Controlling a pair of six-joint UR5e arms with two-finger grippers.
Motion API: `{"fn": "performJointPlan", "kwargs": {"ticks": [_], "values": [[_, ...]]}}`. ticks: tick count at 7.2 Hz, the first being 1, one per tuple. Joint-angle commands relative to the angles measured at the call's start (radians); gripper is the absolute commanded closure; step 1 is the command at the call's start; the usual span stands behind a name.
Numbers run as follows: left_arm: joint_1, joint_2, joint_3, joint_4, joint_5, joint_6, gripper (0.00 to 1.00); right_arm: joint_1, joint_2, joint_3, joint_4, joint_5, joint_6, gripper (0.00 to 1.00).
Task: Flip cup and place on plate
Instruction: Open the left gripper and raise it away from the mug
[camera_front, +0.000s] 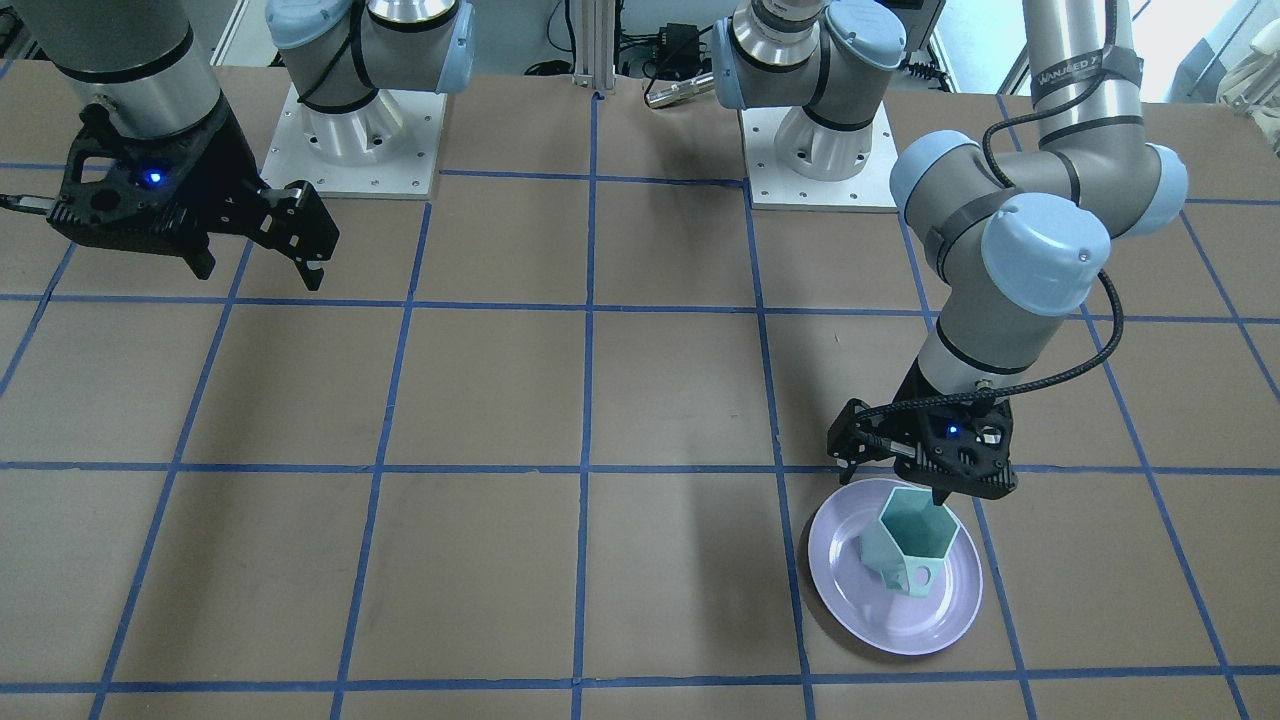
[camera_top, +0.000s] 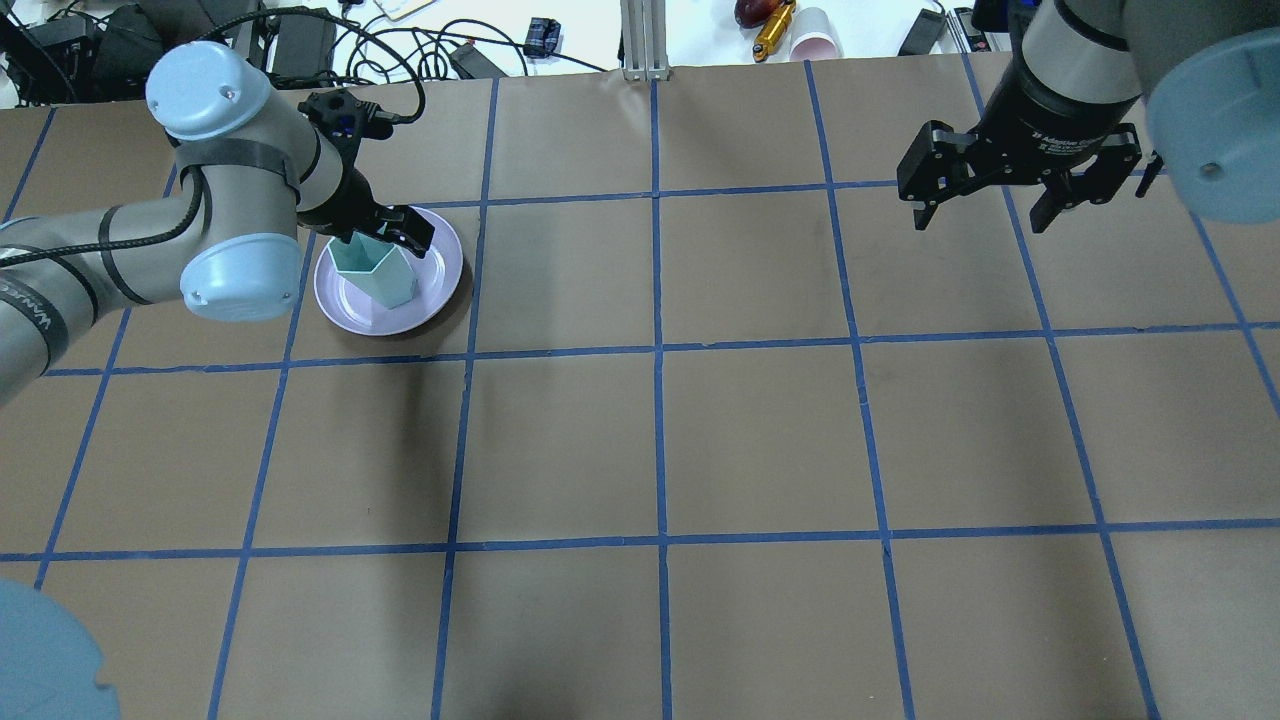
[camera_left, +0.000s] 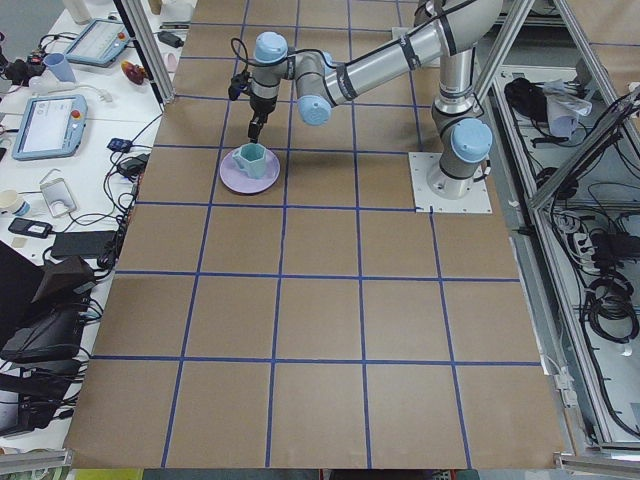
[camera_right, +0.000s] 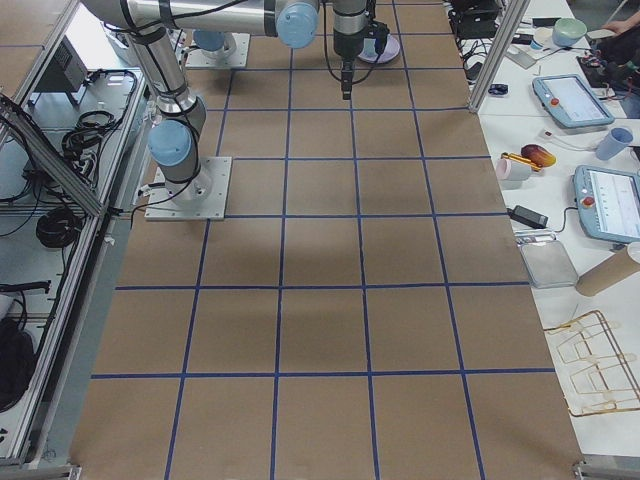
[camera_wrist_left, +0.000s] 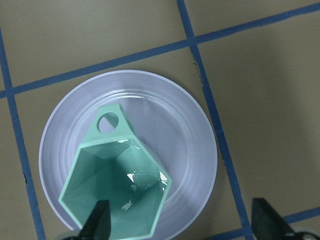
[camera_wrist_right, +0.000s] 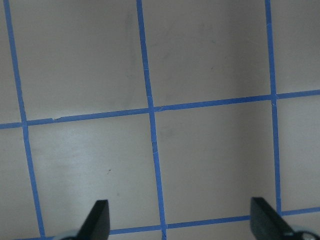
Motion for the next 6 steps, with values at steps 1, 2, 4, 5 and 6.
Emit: {"fn": "performJointPlan", "kwargs": {"ticks": [1, 2, 4, 5, 6], "values": [[0.0, 0.038, 0.083, -0.178, 0.0, -0.05, 0.0, 0.0, -0.001, 0.0, 0.0, 0.002, 0.0, 0.0], [-0.001, 0.054, 0.12, -0.254, 0.0, -0.082, 0.0, 0.0, -0.001, 0.0, 0.0, 0.002, 0.0, 0.0], [-0.004, 0.096, 0.163, -0.363, -0.002, -0.114, 0.0, 0.0, 0.001, 0.0, 0.0, 0.0, 0.0, 0.0], [-0.004, 0.125, 0.192, -0.46, 0.0, -0.128, 0.0, 0.0, -0.001, 0.0, 0.0, 0.002, 0.0, 0.0], [-0.004, 0.154, 0.242, -0.557, 0.007, -0.133, 0.0, 0.0, -0.001, 0.0, 0.0, 0.0, 0.0, 0.0]]}}
